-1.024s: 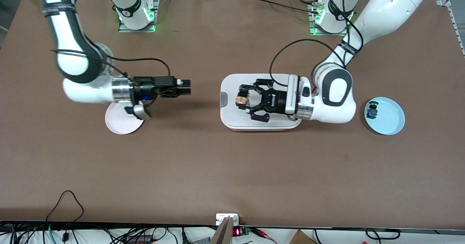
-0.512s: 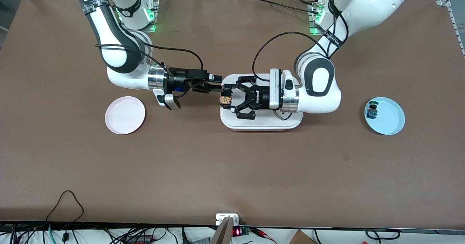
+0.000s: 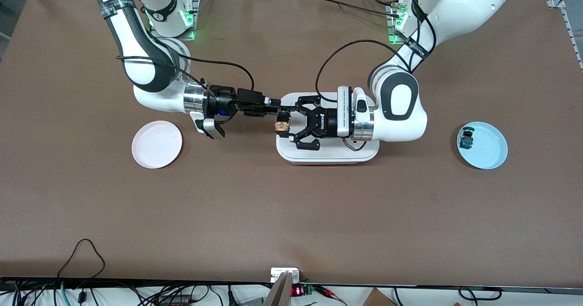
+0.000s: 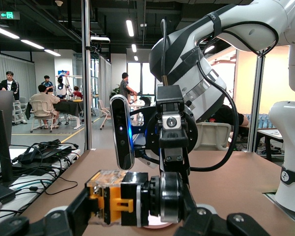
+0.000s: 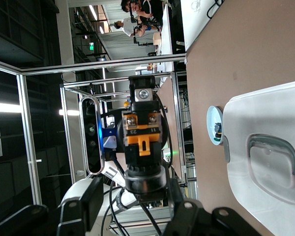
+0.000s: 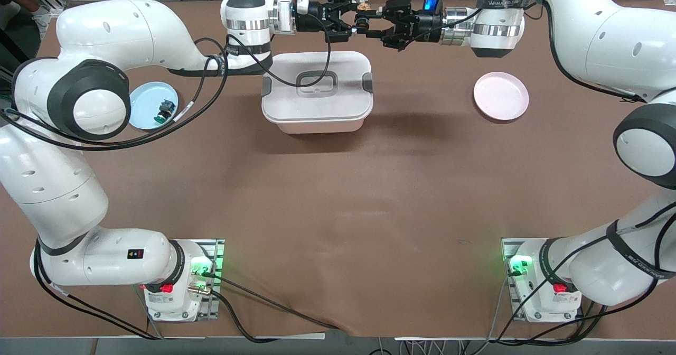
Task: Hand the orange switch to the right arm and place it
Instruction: 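Close the right gripper on the switch and open the left gripper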
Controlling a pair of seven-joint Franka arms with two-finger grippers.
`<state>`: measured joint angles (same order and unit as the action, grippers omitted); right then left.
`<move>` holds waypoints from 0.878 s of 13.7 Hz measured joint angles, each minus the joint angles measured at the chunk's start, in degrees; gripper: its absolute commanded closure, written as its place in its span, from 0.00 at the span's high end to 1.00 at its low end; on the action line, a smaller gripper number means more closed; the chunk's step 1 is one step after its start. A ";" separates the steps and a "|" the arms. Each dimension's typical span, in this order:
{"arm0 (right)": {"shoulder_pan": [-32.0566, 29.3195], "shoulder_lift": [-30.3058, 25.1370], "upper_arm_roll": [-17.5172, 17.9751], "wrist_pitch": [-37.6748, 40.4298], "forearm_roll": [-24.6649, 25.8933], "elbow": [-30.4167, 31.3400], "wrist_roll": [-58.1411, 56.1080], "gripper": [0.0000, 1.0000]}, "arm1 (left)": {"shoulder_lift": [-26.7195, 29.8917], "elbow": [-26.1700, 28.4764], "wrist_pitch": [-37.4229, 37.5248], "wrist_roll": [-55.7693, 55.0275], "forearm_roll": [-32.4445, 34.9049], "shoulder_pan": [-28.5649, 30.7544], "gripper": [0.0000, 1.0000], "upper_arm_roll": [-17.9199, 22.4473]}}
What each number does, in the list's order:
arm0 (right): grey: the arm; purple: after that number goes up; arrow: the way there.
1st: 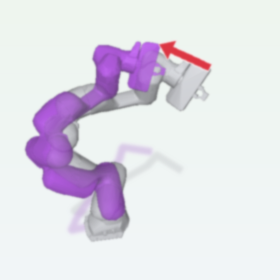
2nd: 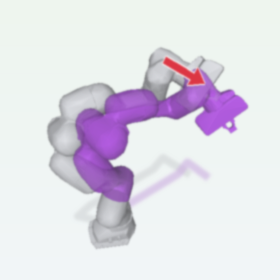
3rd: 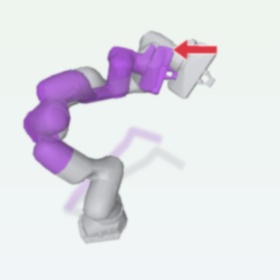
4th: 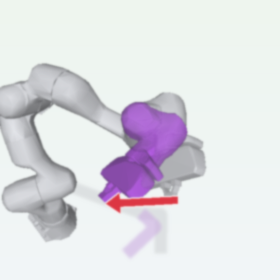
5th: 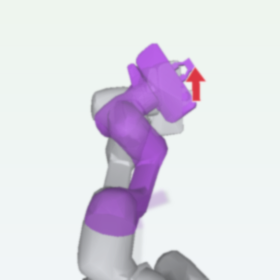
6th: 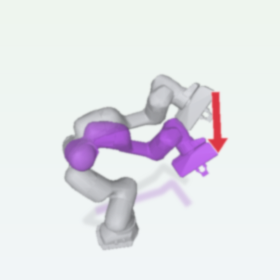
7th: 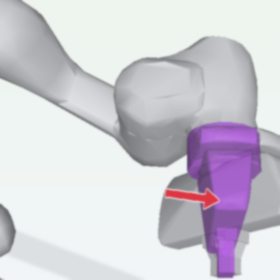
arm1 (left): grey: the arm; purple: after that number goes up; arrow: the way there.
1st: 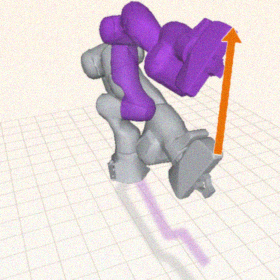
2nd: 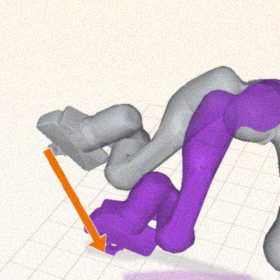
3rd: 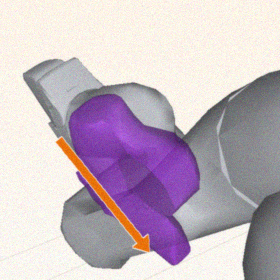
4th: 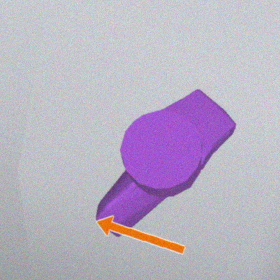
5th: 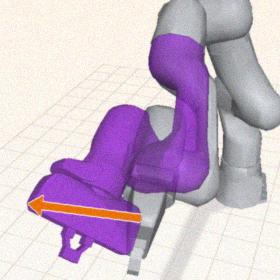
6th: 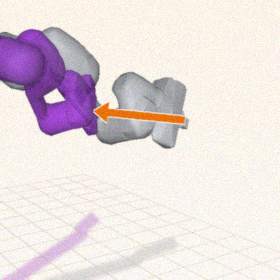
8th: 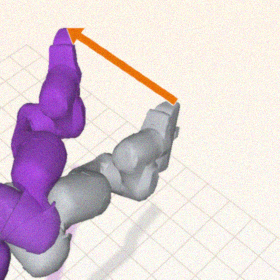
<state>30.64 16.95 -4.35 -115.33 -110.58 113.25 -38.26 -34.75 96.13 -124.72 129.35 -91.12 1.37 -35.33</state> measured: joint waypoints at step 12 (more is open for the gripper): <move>0.15 1.48 -0.07 0.05 -3.03 -1.61 -0.91 0.18 | 0.43 -1.00 -0.17 -0.69 -0.13 -0.56 0.00 -0.05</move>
<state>30.79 18.43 -4.42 -115.29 -113.61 111.64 -39.16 -34.32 95.13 -124.89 128.66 -91.25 0.81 -35.38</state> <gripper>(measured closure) 0.612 0.273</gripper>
